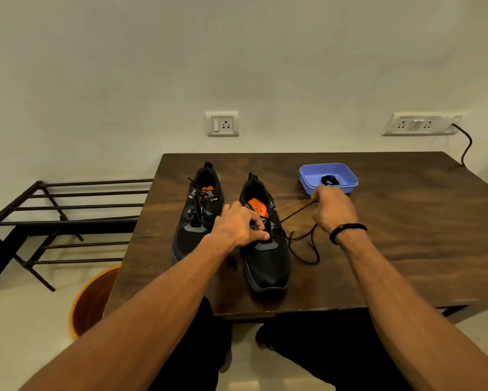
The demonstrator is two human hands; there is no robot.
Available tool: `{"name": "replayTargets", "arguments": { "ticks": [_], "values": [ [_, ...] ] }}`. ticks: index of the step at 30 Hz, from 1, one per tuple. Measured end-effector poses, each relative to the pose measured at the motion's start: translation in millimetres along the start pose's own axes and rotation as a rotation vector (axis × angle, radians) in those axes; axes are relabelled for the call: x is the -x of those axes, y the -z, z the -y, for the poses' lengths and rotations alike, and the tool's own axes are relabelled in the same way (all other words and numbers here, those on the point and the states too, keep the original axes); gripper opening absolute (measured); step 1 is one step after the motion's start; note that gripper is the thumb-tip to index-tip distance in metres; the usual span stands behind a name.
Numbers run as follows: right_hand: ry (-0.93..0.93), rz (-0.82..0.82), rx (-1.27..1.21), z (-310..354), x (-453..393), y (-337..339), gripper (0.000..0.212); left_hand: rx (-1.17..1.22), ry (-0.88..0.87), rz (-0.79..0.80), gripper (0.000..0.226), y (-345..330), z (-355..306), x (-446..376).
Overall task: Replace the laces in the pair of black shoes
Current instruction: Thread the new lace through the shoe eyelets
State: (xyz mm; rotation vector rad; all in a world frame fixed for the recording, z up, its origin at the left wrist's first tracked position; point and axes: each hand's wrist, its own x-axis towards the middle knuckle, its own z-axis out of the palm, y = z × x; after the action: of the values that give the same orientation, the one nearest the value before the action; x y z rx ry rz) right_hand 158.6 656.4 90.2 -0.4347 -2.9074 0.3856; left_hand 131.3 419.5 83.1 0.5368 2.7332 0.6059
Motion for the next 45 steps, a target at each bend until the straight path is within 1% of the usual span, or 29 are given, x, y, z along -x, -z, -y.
{"name": "replayTargets", "arguments": {
  "ticks": [2,4,6,7,9,10,12,16,18,20,21,22,23,25,28,29,30,31,32,33,34,35,36,37,38,40,41,43,45],
  "values": [
    [-0.096,-0.018,0.001,-18,-2,-1,0.022,-0.01,-0.032,0.011,0.029,2,-1,1],
    [-0.081,0.039,-0.01,-21,2,-4,0.025,-0.02,-0.051,0.0,0.029,1,-3,2],
    [0.041,0.173,-0.103,-10,6,-3,0.034,-0.027,-0.063,-0.03,0.026,0,-4,2],
    [0.115,0.25,-0.168,-2,9,-2,0.034,-0.027,-0.07,-0.044,0.025,0,-4,3],
    [0.235,0.385,-0.214,15,15,-3,0.024,-0.031,-0.078,-0.054,0.024,-1,-3,4],
    [0.271,0.411,-0.199,22,17,-7,0.016,-0.037,-0.074,-0.047,0.023,-1,-2,4],
    [0.313,0.401,-0.178,28,20,-13,0.006,-0.043,-0.07,-0.01,0.022,-1,-1,5],
    [0.316,0.363,-0.173,31,21,-16,0.005,-0.03,-0.074,0.035,0.023,1,0,2],
    [0.249,0.302,-0.169,28,16,-16,0.01,-0.041,-0.071,0.04,0.023,2,1,2],
    [0.096,0.164,-0.183,20,8,-12,0.014,-0.059,-0.068,0.036,0.023,2,1,1],
    [0.004,0.092,-0.253,15,4,-9,0.014,-0.065,-0.065,0.04,0.024,2,0,2],
    [-0.098,0.035,-0.398,11,2,-6,0.013,-0.068,-0.063,0.044,0.023,3,0,2],
    [-0.216,0.005,-0.608,9,2,-2,0.013,-0.068,-0.058,0.052,0.023,3,0,3],
    [-0.449,0.055,-1.116,10,4,3,0.015,-0.061,-0.054,0.066,0.023,4,0,4],
    [-0.653,0.236,-1.719,9,3,4,0.027,-0.058,-0.049,0.066,0.023,5,-3,6],
    [-0.707,0.247,-1.891,6,1,4,0.029,-0.06,-0.045,0.064,0.023,5,-3,6],
    [-0.757,0.216,-2.033,4,-1,6,0.03,-0.064,-0.039,0.063,0.022,5,-4,7],
    [-0.784,0.162,-2.095,1,-3,8,0.03,-0.072,-0.033,0.065,0.022,5,-5,7],
    [-0.769,0.08,-2.039,-1,-4,11,0.028,-0.082,-0.028,0.066,0.023,6,-5,8],
    [-0.703,-0.009,-1.859,-1,-1,15,0.024,-0.092,-0.023,0.068,0.024,6,-6,8],
    [-0.592,-0.076,-1.579,-2,1,17,0.018,-0.097,-0.017,0.071,0.024,7,-7,9],
    [-0.436,-0.103,-1.275,-4,4,18,0.013,-0.102,-0.013,0.075,0.025,7,-7,9],
    [-0.261,-0.084,-1.022,-4,9,18,0.015,-0.103,-0.01,0.077,0.025,7,-8,10],
    [-0.108,0.0,-0.859,-1,13,17,0.021,-0.104,-0.01,0.079,0.026,7,-8,10],
    [0.005,0.123,-0.747,2,16,13,0.026,-0.105,-0.011,0.08,0.027,7,-8,9],
    [0.144,0.356,-0.513,14,21,7,0.031,-0.108,-0.008,0.08,0.027,7,-7,11],
    [0.193,0.429,-0.391,19,21,3,0.028,-0.11,-0.005,0.081,0.026,7,-7,11],
    [0.262,0.494,-0.225,24,20,-3,0.021,-0.113,-0.002,0.082,0.025,7,-7,12],
    [0.302,0.497,-0.173,23,18,-7,0.016,-0.11,-0.001,0.084,0.025,8,-8,13]
  ]
}}
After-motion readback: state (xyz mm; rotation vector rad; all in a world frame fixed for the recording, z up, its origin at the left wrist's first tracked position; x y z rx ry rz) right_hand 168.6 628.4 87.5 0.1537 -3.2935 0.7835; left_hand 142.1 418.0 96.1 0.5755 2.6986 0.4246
